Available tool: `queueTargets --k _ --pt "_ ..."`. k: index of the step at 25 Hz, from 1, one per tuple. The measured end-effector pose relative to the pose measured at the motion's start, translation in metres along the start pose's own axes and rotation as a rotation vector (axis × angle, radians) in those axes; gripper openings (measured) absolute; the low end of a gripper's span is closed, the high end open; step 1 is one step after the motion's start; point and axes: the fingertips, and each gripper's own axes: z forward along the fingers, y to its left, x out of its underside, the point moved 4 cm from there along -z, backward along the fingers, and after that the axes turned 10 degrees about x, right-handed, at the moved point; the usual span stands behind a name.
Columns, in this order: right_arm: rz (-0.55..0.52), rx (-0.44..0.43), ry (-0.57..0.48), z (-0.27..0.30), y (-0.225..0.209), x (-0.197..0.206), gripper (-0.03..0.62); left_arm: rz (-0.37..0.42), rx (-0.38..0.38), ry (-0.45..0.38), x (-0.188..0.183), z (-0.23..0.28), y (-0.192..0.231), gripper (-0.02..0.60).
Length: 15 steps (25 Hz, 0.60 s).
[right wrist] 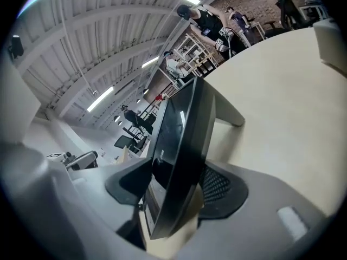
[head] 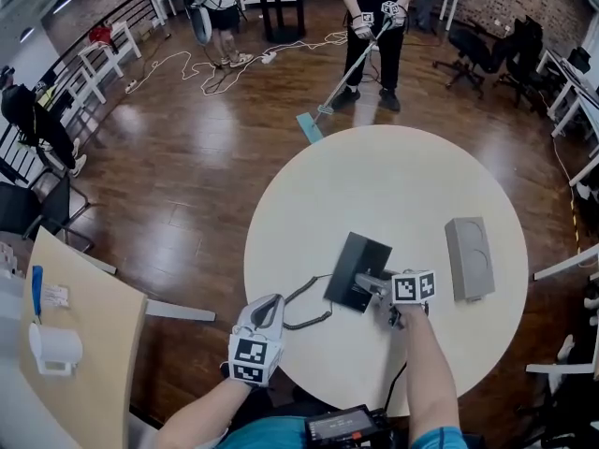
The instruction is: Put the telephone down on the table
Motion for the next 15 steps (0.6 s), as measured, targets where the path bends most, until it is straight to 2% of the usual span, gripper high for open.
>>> queueTargets --k 4,6,10,15 --pt "0.061 -0.025 0.013 0.005 0.003 0.007 0.242 -0.006 0.002 -0.001 0.005 -0.003 0.005 0.012" --pt "0.127 -0.065 0.003 0.004 0.004 0.009 0.224 -0.004 0.018 -0.007 0.003 -0.001 0.003 0.012" --pt "0.271 -0.191 -0.080 -0.008 0.006 0.012 0.156 0.005 0.057 -0.021 -0.005 0.004 -0.006 0.012" --pt "0.323 -0.225 -0.134 -0.012 0.010 0.025 0.152 -0.004 0.070 -0.032 -0.003 -0.007 -0.007 0.012"
